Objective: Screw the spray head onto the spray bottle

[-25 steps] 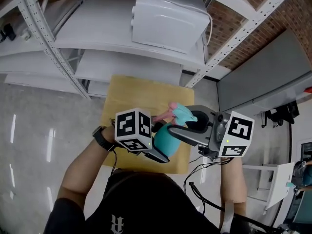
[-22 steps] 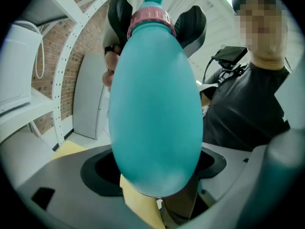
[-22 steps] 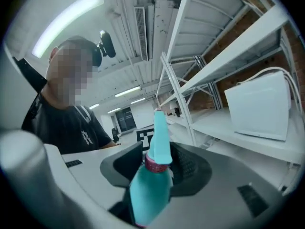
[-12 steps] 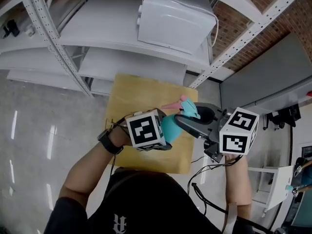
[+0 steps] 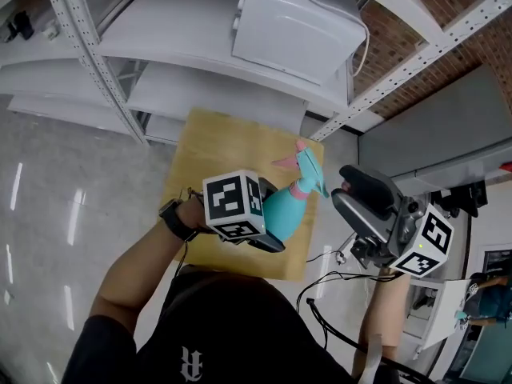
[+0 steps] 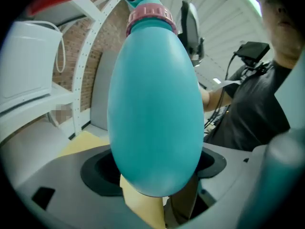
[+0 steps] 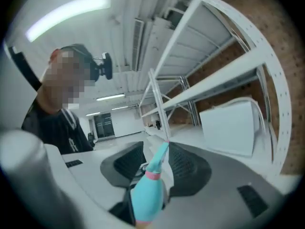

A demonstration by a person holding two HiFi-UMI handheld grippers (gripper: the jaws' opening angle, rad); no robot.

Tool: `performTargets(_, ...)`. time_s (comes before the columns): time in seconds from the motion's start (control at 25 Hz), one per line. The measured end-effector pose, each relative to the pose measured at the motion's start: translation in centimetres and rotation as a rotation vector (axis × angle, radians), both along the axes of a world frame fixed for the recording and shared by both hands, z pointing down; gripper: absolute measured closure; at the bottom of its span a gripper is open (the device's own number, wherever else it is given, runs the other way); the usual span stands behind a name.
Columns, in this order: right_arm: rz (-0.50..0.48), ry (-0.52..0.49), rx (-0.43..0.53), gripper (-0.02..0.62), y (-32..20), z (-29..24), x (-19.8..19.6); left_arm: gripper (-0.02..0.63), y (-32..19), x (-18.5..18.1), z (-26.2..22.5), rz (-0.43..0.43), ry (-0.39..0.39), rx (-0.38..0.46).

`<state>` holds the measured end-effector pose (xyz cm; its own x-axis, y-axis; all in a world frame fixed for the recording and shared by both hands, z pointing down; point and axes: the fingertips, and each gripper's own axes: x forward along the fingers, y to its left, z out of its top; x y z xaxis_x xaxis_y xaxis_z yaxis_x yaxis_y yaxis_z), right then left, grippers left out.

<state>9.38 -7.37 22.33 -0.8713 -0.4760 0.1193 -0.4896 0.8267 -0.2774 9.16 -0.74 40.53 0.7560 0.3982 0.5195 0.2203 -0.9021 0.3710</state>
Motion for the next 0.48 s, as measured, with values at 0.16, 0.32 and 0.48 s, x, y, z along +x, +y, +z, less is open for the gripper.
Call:
performTargets(0.16, -0.153, -0.11, 0.062, 0.448, 0.7, -2.0, 0.7, 0.183, 3.0, -0.4, -2.7, 0.152, 0.134, -0.072)
performTargets(0.32, -0.407, -0.473, -0.029, 0.336, 1.2, -3.5, 0.9, 0.183, 7.9, -2.1, -7.0, 0.433, 0.34, -0.152)
performTargets(0.48, -0.674, -0.682, -0.091, 0.229, 2.4, -3.2, -2.4, 0.183, 11.6, -3.5, -9.5, 0.652, 0.426, -0.2)
